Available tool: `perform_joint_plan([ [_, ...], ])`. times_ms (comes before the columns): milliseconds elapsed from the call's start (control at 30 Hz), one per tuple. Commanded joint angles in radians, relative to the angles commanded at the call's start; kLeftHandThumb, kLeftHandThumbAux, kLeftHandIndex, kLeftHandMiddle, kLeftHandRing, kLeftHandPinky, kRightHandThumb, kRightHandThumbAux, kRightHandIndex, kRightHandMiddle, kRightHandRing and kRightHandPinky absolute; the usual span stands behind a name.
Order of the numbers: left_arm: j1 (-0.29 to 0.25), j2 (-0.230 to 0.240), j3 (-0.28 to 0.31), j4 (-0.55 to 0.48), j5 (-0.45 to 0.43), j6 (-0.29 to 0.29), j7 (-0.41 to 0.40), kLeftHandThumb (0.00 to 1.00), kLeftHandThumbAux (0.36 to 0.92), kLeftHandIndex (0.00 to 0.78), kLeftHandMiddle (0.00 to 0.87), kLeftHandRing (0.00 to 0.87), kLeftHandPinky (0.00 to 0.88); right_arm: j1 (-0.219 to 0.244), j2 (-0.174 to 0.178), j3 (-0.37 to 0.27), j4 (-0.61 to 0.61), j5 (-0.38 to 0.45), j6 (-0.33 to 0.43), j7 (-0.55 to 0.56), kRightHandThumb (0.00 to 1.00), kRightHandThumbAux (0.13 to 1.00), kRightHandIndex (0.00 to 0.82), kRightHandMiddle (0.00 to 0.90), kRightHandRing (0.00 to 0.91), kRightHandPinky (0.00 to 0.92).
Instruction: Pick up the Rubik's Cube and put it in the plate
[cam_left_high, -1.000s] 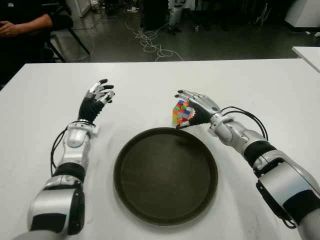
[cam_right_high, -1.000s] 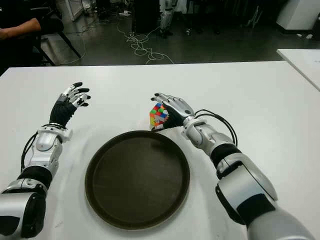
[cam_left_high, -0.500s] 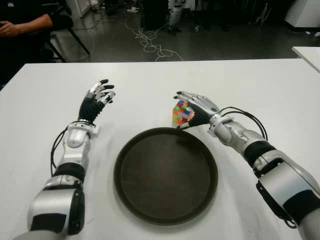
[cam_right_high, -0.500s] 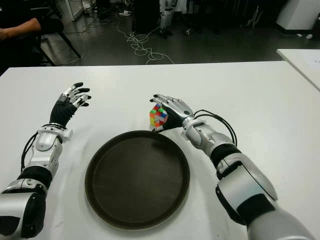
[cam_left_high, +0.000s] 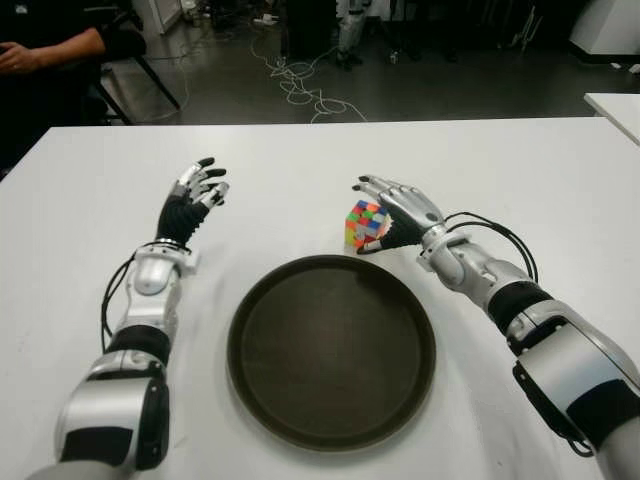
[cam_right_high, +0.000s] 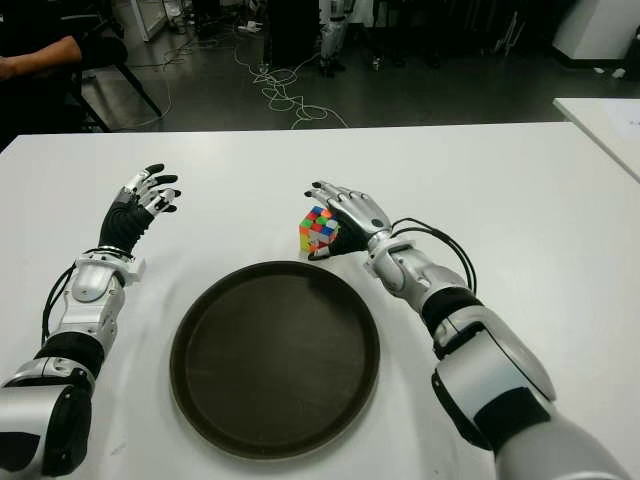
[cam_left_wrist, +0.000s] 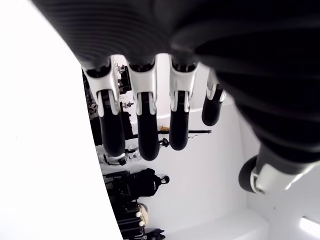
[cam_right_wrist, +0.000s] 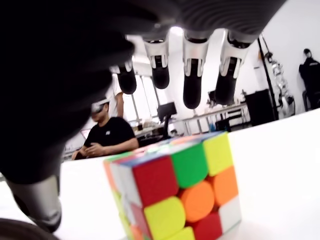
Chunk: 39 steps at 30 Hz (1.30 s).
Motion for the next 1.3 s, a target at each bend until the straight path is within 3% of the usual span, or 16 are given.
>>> perform_joint_plan([
  [467,-0.001,-0.002,0.004,0.001,-0.009,-0.002,-0.010,0.050,0.536,0.154,0.242,0.266,0.316,0.008,0.032,-0.089,0.029,0.066,0.028,-0.005,0.000,0.723,0.095,0.124,0.191,0.268],
  [900,-0.006,0.005,-0.012,0.010,0.016,-0.009,0.002,0.038,0.516,0.141,0.222,0.252,0.300,0.013,0.048,-0.134,0.040,0.105,0.045,0.001,0.000,0.736,0.112,0.150,0.234,0.337],
  [1300,-0.009,0.006,-0.025,0.021,0.049,-0.016,0.044,0.028,0.526,0.132,0.216,0.247,0.297,0.015,0.067,-0.187,0.057,0.160,0.077,0.050,0.000,0.693,0.127,0.161,0.233,0.311],
])
